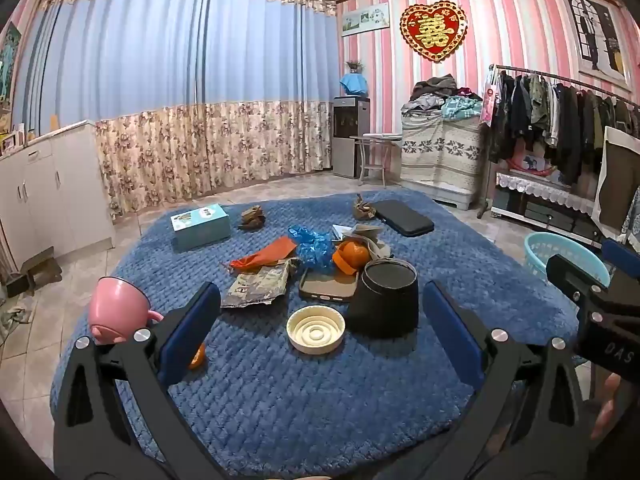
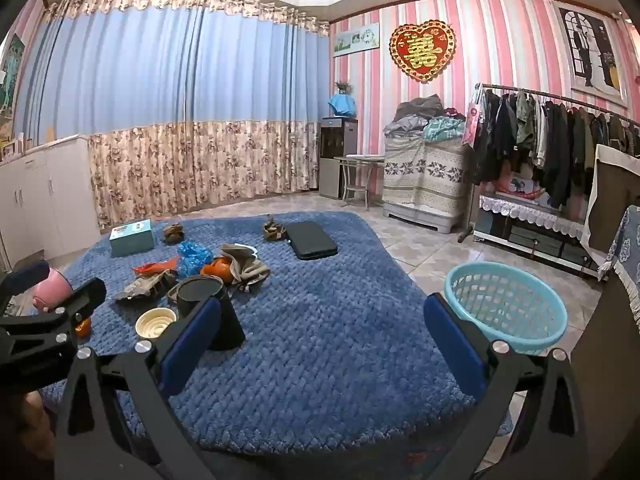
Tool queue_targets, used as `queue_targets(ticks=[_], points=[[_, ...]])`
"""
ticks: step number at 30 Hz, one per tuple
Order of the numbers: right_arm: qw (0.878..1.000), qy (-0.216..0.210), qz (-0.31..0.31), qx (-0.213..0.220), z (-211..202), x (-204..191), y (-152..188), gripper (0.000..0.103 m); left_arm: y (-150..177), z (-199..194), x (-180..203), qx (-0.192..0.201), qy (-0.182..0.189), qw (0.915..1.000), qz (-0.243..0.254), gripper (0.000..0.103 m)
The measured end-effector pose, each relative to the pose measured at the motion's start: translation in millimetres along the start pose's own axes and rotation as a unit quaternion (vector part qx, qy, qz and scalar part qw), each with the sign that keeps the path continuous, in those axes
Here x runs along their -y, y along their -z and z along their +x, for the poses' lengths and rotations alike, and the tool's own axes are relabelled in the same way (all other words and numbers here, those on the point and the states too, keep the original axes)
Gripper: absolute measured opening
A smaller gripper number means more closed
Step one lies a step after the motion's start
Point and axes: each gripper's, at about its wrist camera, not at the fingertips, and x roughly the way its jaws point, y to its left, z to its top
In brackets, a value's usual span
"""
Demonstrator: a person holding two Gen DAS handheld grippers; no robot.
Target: Collect trash
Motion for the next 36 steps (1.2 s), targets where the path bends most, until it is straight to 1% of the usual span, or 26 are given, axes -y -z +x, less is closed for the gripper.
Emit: queue_targets(ticks=[36], points=[[1.000,0.005,-0.008,0.006,-3.3,1.4,-4.2,0.099,0.0,0.0,0.1,-0.005,0.000,1.0000,0.001,0.098]])
